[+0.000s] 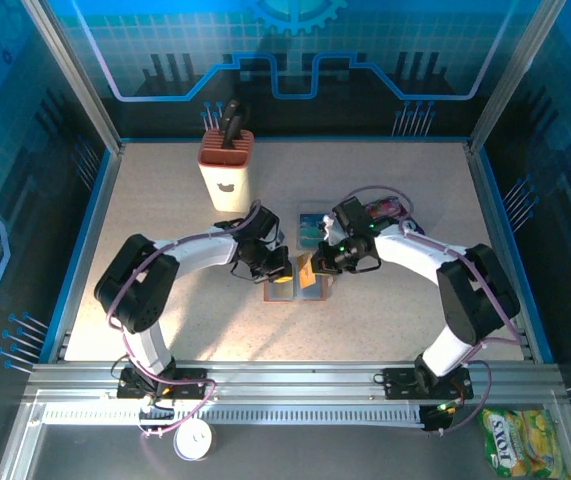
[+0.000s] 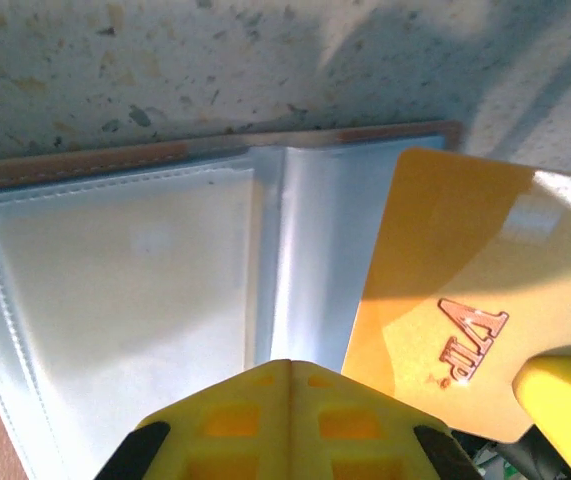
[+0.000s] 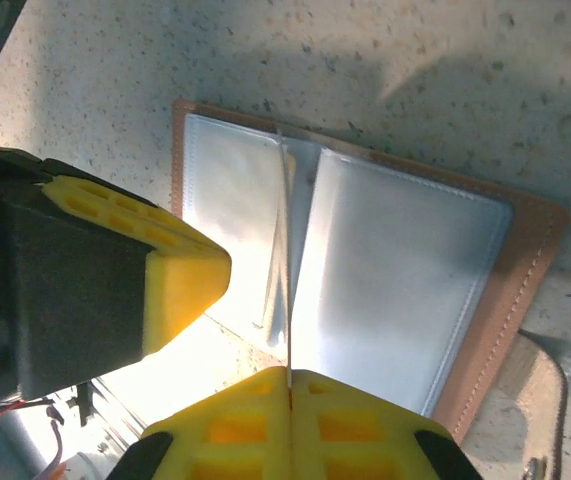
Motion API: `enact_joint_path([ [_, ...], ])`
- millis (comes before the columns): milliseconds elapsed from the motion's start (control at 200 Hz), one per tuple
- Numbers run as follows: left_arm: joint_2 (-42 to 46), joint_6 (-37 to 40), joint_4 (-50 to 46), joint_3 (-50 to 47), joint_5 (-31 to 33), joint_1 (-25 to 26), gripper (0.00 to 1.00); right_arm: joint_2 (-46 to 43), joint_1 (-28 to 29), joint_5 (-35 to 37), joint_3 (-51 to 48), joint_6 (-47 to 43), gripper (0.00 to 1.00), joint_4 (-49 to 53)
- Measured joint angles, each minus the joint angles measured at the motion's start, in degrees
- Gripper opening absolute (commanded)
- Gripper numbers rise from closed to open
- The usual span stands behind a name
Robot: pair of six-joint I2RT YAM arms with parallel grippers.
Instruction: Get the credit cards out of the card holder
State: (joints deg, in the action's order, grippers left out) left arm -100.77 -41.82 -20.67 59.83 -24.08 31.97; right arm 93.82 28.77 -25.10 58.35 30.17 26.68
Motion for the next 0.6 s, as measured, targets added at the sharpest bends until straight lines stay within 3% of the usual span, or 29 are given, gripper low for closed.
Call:
enact_joint_path([
  [240, 4.39, -0.02, 0.2, -2.38, 1.05, -2.45, 0.04, -0.17, 0.02, 3.72, 7.98, -16.13, 0.0, 9.2],
  [600, 8.0, -0.02, 0.42, -6.45, 1.9, -5.42, 0.07, 5.27, 0.02, 14.47, 23.04, -50.51, 0.0, 22.36],
])
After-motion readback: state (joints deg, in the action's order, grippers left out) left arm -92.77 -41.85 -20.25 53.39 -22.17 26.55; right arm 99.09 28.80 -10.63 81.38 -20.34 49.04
